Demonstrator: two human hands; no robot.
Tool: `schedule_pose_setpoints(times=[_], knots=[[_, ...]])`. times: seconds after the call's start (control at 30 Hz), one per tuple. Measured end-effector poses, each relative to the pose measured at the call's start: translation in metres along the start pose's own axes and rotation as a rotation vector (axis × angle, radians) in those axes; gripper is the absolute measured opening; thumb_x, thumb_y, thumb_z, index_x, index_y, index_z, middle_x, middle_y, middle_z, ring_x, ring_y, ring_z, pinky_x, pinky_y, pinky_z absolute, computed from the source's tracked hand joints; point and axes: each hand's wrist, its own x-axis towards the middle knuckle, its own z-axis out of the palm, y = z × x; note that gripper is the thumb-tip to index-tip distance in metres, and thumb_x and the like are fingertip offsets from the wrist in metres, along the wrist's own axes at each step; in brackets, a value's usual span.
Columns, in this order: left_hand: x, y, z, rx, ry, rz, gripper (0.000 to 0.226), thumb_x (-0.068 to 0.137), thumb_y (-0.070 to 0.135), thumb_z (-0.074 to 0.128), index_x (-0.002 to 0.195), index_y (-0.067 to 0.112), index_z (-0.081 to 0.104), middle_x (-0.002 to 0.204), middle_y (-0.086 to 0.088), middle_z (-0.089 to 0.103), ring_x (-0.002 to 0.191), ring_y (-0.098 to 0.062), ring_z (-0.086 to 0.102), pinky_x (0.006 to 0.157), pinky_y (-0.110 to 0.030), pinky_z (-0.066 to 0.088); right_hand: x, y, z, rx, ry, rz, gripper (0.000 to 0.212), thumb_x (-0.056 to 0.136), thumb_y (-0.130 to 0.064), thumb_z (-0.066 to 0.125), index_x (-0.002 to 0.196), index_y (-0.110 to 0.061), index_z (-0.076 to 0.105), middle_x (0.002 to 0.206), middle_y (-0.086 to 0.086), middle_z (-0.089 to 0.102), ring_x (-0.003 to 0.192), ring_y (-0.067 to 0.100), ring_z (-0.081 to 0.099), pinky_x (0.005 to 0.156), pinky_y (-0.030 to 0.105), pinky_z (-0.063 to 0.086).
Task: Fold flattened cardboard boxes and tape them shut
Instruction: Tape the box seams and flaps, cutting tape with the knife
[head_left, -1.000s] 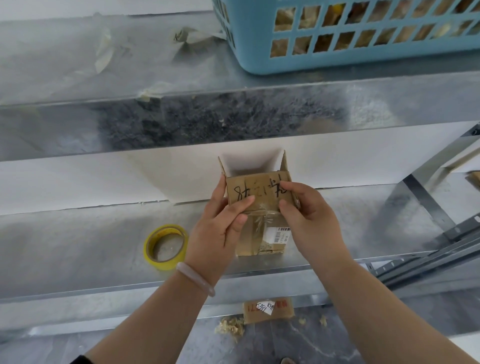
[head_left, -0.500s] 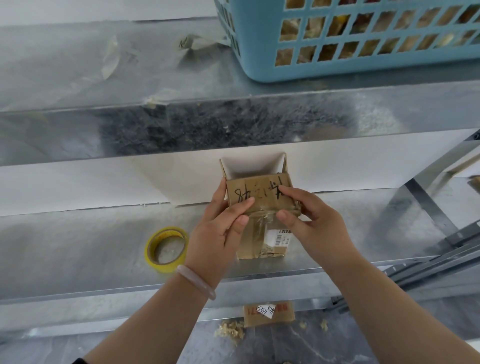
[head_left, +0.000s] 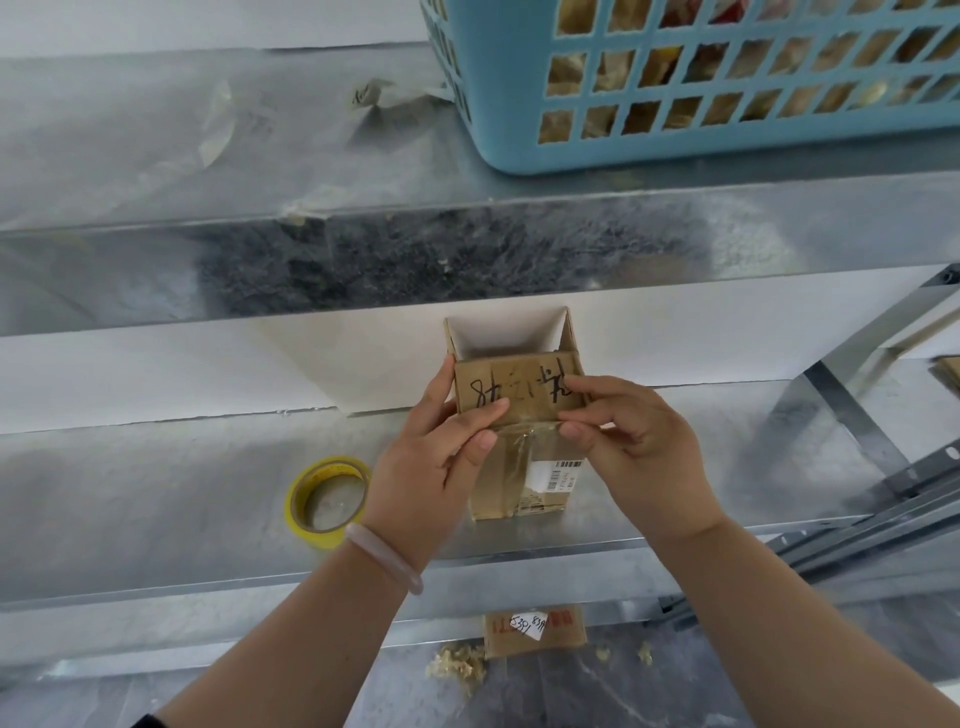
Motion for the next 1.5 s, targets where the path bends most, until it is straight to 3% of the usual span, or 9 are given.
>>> schedule_pose_setpoints(times=[0.13, 0.27, 0.47, 0.8, 1.03, 1.2, 1.3, 1.4, 1.5], knots=[[0.002, 0.009, 0.002, -0.079, 0.005, -0.110, 0.031, 0.094, 0.044, 0.045, 0.124, 0.046, 0.051, 0.156, 0.008, 0.026, 0.135, 0.011, 0.028, 0.100, -0.002, 0.028, -0.006, -0.004, 0.005, 0.047, 0.047, 0.075, 0.015, 0.088, -0.029, 0.071, 0.099, -0.038, 0.072, 0.130, -0.021, 0.060, 0.118, 0.000, 0.057, 0.088, 0.021, 0.053], [0.002, 0.032, 0.018, -0.341, 0.075, -0.331, 0.053, 0.097, 0.031, 0.051, 0.141, 0.041, 0.023, 0.141, 0.016, 0.044, 0.127, 0.014, 0.039, 0.100, -0.008, 0.036, -0.011, -0.015, 0.020, 0.220, 0.028, 0.388, 0.073, 0.077, -0.061, 0.067, 0.141, -0.041, 0.040, 0.139, -0.010, 0.053, 0.122, 0.003, 0.054, 0.099, 0.031, 0.050], [0.002, 0.035, 0.046, -0.446, 0.255, -0.527, 0.067, 0.075, 0.062, 0.064, 0.134, 0.032, 0.049, 0.121, 0.004, 0.064, 0.115, -0.017, 0.059, 0.096, -0.042, 0.050, -0.012, -0.030, 0.041, 0.243, 0.120, 0.498, 0.046, 0.091, -0.032, 0.063, 0.135, -0.031, 0.051, 0.111, -0.018, 0.068, 0.101, -0.005, 0.063, 0.093, 0.026, 0.052], [-0.006, 0.043, 0.047, -0.313, 0.333, -0.550, 0.045, 0.099, 0.033, 0.032, 0.142, 0.026, 0.045, 0.133, 0.011, 0.057, 0.122, 0.000, 0.049, 0.102, -0.017, 0.040, -0.014, -0.026, 0.036, 0.051, 0.113, 0.410, 0.034, 0.105, -0.025, 0.035, 0.129, -0.025, 0.059, 0.100, -0.024, 0.062, 0.095, -0.016, 0.054, 0.073, -0.001, 0.041], [0.004, 0.049, 0.037, -0.354, 0.338, -0.641, 0.047, 0.103, 0.035, 0.028, 0.128, 0.011, 0.060, 0.111, 0.007, 0.065, 0.107, -0.008, 0.059, 0.079, -0.002, 0.040, -0.017, -0.023, 0.033, 0.147, 0.095, 0.462, 0.043, 0.105, -0.038, 0.029, 0.137, -0.024, 0.054, 0.124, -0.007, 0.064, 0.117, 0.009, 0.057, 0.105, 0.037, 0.046], [0.001, 0.054, 0.027, -0.361, 0.277, -0.585, 0.040, 0.103, 0.033, 0.030, 0.141, 0.029, 0.042, 0.114, 0.028, 0.053, 0.114, 0.003, 0.048, 0.081, 0.005, 0.032, -0.010, -0.032, 0.024, 0.200, 0.030, 0.527, 0.041, 0.106, -0.040, 0.028, 0.134, -0.032, 0.056, 0.121, -0.011, 0.066, 0.116, 0.008, 0.058, 0.097, 0.027, 0.048], [-0.006, 0.051, 0.013, -0.337, 0.111, -0.413, 0.057, 0.097, 0.038, 0.045, 0.142, 0.053, 0.013, 0.130, 0.023, 0.053, 0.115, 0.006, 0.048, 0.098, -0.010, 0.037, -0.007, -0.043, 0.011, 0.283, -0.084, 0.540, 0.043, 0.104, -0.046, 0.030, 0.145, -0.041, 0.042, 0.137, -0.021, 0.052, 0.126, 0.000, 0.046, 0.081, 0.003, 0.034], [-0.019, 0.038, 0.004, -0.240, 0.157, -0.406, 0.061, 0.091, 0.028, 0.064, 0.140, 0.047, 0.034, 0.121, 0.020, 0.061, 0.113, -0.001, 0.058, 0.097, -0.035, 0.050, -0.007, -0.043, 0.002, 0.383, -0.175, 0.421, 0.047, 0.103, -0.031, 0.043, 0.149, -0.040, 0.035, 0.146, -0.021, 0.044, 0.130, -0.005, 0.043, 0.095, 0.008, 0.040], [-0.029, 0.046, -0.006, -0.623, 0.353, -0.644, 0.045, 0.093, 0.021, 0.060, 0.134, 0.037, 0.052, 0.115, 0.017, 0.065, 0.105, -0.007, 0.064, 0.079, -0.039, 0.059, -0.018, -0.040, -0.007, 0.022, -0.169, 0.188, 0.058, 0.097, -0.026, 0.058, 0.148, -0.040, 0.034, 0.149, -0.020, 0.039, 0.134, -0.004, 0.037, 0.109, 0.021, 0.040]])
